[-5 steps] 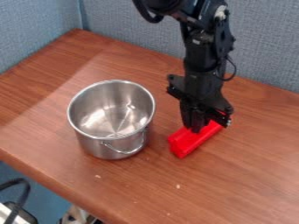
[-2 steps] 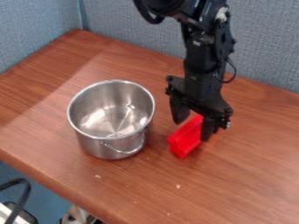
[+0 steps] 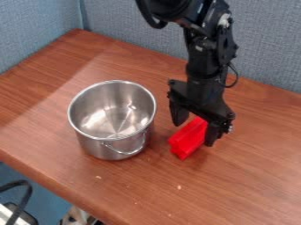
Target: Move the red object from the metal pot to the table
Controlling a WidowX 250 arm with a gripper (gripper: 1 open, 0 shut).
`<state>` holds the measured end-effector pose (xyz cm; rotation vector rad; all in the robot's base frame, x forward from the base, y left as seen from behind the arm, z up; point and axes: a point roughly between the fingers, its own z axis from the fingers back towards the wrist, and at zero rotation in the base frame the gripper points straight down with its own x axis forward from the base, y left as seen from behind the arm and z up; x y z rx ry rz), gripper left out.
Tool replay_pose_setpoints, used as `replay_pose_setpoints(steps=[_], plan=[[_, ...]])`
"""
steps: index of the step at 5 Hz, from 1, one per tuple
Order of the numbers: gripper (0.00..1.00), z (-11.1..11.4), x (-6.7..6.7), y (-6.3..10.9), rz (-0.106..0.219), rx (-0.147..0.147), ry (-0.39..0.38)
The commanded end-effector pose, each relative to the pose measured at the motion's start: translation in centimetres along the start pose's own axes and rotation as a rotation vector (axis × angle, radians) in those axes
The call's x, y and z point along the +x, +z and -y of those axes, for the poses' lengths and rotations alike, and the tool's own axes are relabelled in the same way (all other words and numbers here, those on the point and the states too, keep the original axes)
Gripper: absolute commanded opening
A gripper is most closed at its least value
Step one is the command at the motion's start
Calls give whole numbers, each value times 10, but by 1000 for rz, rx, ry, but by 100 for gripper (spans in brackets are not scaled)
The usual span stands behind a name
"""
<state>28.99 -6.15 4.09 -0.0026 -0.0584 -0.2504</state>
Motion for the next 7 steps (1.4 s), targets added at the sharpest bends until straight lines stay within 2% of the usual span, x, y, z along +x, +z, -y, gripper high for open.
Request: replay_pose_setpoints(steps=[1, 2, 7], plan=[[100, -1, 4, 2, 31, 4, -5], [0, -2, 4, -2, 42, 0, 1], [0, -4, 5, -9, 38, 8, 38]])
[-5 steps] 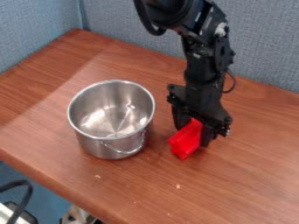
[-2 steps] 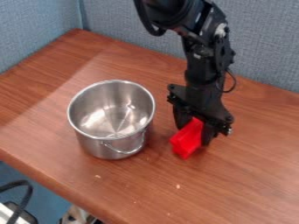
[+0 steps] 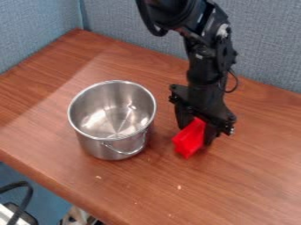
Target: Move the red object from the metal pot to the table
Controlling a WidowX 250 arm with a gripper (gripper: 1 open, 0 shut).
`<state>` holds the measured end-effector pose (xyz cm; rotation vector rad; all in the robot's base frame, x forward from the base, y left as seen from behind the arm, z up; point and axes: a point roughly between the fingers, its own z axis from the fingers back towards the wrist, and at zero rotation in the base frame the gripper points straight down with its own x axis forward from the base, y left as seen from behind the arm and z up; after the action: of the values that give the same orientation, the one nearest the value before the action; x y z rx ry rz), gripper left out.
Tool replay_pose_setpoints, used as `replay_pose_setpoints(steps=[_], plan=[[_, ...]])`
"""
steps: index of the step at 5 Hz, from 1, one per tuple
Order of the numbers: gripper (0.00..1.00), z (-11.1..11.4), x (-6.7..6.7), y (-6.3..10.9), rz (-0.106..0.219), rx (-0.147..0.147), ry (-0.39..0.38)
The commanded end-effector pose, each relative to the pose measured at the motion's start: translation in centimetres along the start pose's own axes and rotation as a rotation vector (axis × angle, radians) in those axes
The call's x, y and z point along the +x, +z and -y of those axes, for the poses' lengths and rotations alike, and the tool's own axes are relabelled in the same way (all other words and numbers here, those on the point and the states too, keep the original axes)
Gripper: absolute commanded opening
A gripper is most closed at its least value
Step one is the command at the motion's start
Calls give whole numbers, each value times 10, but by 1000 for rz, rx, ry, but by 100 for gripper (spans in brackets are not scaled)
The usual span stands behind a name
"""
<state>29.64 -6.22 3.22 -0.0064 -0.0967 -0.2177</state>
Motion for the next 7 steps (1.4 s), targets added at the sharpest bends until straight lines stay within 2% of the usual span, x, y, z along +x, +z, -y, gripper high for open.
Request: replay_pose_setpoints(steps=[1, 4, 7], plan=[[100, -4, 0, 0, -7, 11, 4], [100, -6, 2, 15, -33, 27, 1], [100, -7, 6, 21, -30, 40, -2]])
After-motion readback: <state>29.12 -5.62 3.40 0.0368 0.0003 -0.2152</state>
